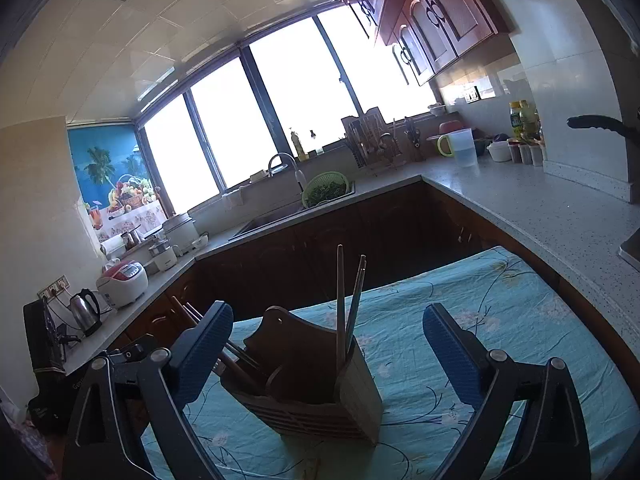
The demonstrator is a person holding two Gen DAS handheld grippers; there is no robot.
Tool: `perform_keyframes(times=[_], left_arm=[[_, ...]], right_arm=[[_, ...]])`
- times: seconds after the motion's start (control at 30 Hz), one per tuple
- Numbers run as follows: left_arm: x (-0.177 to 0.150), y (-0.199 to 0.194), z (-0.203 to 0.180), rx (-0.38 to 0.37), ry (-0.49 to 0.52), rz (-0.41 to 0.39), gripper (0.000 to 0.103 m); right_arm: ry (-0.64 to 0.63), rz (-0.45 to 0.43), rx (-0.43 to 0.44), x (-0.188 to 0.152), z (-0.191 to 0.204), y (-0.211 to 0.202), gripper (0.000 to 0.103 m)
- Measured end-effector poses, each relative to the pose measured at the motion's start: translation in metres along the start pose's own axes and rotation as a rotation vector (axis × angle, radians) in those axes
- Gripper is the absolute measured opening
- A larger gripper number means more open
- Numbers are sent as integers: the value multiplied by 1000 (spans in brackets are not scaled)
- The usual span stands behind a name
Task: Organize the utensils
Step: 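Move both open tools back over the remaining chopsticks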
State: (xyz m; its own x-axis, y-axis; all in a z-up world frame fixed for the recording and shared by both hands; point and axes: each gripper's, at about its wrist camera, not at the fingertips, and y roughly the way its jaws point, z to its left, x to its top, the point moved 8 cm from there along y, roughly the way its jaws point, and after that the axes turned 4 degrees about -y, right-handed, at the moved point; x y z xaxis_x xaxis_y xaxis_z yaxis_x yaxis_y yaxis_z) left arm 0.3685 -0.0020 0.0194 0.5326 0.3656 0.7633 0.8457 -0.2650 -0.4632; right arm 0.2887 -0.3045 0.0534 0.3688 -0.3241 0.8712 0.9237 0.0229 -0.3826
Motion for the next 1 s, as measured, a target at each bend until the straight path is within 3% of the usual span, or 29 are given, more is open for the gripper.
perform_keyframes(times=[0.53, 1.0], left_arm=[[-65, -95, 11, 31, -3, 63, 87], [-140, -113, 3, 36, 53, 229, 87]], right_arm=[[18, 89, 33, -76, 7, -80, 98], [108, 193, -41, -155, -31, -123, 99]])
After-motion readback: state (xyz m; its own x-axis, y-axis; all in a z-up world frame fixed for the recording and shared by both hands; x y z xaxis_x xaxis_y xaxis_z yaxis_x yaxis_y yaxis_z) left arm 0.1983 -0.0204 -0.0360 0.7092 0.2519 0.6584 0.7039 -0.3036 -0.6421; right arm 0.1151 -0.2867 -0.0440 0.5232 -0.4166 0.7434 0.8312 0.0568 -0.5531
